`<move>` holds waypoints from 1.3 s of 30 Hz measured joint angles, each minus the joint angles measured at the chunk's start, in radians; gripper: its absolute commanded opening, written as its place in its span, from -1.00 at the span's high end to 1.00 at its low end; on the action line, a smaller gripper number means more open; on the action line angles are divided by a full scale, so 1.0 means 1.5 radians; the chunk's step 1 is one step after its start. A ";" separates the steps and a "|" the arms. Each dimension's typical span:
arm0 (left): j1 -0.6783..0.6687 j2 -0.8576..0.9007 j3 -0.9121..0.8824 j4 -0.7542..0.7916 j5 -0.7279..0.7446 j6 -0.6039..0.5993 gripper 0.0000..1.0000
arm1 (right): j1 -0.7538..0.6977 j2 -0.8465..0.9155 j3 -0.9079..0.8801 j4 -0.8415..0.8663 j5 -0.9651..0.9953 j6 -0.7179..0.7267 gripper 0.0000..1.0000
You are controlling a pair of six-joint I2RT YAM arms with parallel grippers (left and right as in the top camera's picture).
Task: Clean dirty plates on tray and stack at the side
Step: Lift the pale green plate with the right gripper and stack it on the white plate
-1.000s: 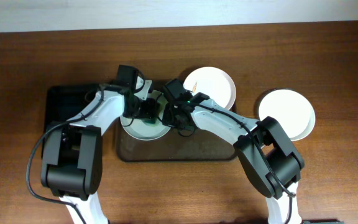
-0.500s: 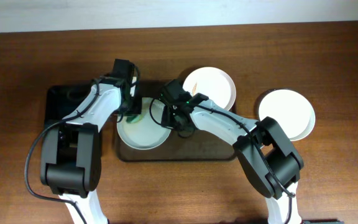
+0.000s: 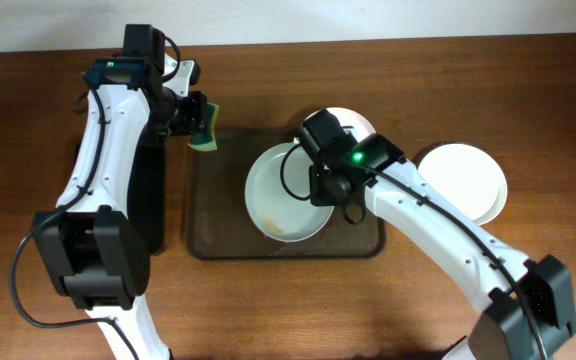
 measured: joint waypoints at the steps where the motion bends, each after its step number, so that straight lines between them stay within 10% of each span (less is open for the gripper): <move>1: 0.000 0.000 0.000 0.000 0.000 0.000 0.99 | 0.018 -0.007 0.000 -0.003 0.049 0.000 0.92; 14: -0.001 0.000 0.000 0.001 0.000 0.000 0.99 | 0.326 -0.009 0.000 0.002 0.771 0.042 0.92; 20: -0.001 0.000 0.000 0.001 0.000 0.000 0.99 | 0.344 -0.009 0.000 0.003 0.883 0.042 0.92; 29: -0.001 0.000 0.000 0.000 0.000 0.000 0.99 | 0.333 -0.009 0.000 0.001 0.775 0.043 0.92; 39: -0.001 0.000 0.000 -0.004 0.000 0.000 0.99 | -0.114 -0.199 0.001 -0.053 0.255 0.107 0.92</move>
